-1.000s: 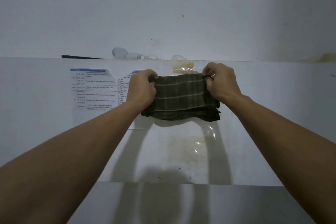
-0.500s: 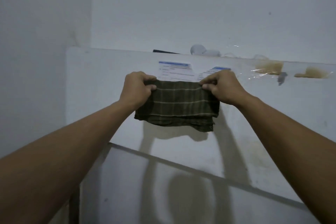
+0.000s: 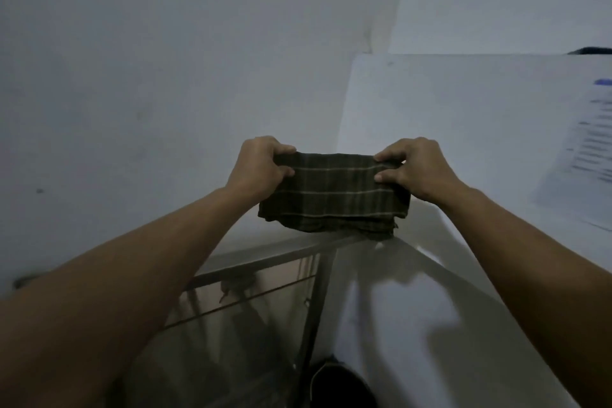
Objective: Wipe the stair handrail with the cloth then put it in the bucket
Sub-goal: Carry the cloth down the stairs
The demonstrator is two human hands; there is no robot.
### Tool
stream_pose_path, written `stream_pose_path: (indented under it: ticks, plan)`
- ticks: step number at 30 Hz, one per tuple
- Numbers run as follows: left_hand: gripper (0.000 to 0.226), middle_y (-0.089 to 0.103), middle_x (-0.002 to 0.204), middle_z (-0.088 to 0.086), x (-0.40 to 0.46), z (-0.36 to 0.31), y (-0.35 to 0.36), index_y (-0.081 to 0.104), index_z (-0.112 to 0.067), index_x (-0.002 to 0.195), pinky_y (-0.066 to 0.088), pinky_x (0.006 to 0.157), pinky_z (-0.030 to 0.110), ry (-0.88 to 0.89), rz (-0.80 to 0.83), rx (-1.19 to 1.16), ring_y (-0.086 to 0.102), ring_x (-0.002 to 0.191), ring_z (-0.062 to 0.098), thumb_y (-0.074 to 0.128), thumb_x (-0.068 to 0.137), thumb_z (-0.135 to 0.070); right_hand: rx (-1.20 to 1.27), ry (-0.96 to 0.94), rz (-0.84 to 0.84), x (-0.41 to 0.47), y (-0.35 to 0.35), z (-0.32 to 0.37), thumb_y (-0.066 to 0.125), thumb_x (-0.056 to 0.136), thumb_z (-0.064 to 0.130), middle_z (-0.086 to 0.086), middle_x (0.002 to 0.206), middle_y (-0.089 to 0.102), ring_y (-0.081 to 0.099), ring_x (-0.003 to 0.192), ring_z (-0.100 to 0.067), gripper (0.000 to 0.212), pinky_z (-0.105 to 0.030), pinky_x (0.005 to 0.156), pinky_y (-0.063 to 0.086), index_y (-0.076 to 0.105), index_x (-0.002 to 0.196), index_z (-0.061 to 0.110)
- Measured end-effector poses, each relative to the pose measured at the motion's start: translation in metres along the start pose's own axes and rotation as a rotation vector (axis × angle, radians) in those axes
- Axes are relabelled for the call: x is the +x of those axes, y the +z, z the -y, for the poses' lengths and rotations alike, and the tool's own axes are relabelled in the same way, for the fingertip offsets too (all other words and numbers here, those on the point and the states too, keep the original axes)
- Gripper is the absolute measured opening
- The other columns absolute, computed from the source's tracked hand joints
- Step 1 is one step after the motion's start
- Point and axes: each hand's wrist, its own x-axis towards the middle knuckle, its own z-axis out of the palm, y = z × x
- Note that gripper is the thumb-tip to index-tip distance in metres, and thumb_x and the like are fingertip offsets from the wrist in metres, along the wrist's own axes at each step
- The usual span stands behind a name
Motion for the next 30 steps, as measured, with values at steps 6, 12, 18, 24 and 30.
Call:
stream_pose_path:
  ticks: [6, 12, 18, 24, 30]
  plan:
    - [0.037, 0.066, 0.108, 0.005, -0.01, 0.084, -0.059, 0.066, -0.006, 0.118, 0.047, 0.091, 0.025, -0.18, -0.106, 0.166, 0.057, 0.093, 0.014, 0.07, 0.081, -0.004, 0.169, -0.224, 0.102, 0.063, 0.105, 0.047, 0.081, 0.068, 0.011, -0.01, 0.103, 0.069, 0.062, 0.091, -0.02, 0.037, -0.027, 0.085, 0.046, 0.071, 0.104, 0.007]
    - [0.037, 0.066, 0.107, 0.005, -0.057, 0.137, -0.125, 0.066, -0.006, 0.117, 0.049, 0.094, 0.026, -0.377, -0.281, 0.346, 0.059, 0.095, 0.015, 0.071, 0.081, -0.005, 0.379, -0.481, 0.212, 0.101, 0.2, 0.124, 0.081, 0.069, 0.011, -0.008, 0.101, 0.068, 0.061, 0.09, -0.018, 0.035, -0.024, 0.083, 0.044, 0.072, 0.103, 0.008]
    - [0.036, 0.066, 0.106, 0.005, -0.143, 0.156, -0.209, 0.066, -0.005, 0.117, 0.051, 0.092, 0.028, -0.591, -0.477, 0.529, 0.058, 0.093, 0.015, 0.071, 0.081, -0.006, 0.57, -0.734, 0.343, 0.087, 0.268, 0.247, 0.08, 0.07, 0.01, -0.009, 0.101, 0.068, 0.061, 0.091, -0.019, 0.033, -0.025, 0.084, 0.046, 0.072, 0.102, 0.007]
    - [0.037, 0.067, 0.108, 0.006, -0.253, 0.148, -0.306, 0.067, -0.006, 0.117, 0.051, 0.094, 0.027, -0.782, -0.657, 0.689, 0.062, 0.1, 0.019, 0.072, 0.08, -0.006, 0.722, -0.994, 0.448, 0.029, 0.302, 0.4, 0.08, 0.071, 0.011, -0.01, 0.101, 0.068, 0.063, 0.092, -0.023, 0.034, -0.028, 0.084, 0.049, 0.072, 0.103, 0.006]
    - [0.035, 0.065, 0.11, 0.004, -0.371, 0.128, -0.415, 0.066, -0.006, 0.115, 0.053, 0.094, 0.035, -0.925, -0.813, 0.819, 0.061, 0.102, 0.018, 0.071, 0.08, -0.006, 0.86, -1.22, 0.526, -0.061, 0.307, 0.57, 0.079, 0.071, 0.011, -0.011, 0.102, 0.068, 0.063, 0.091, -0.023, 0.034, -0.031, 0.087, 0.051, 0.071, 0.104, 0.006]
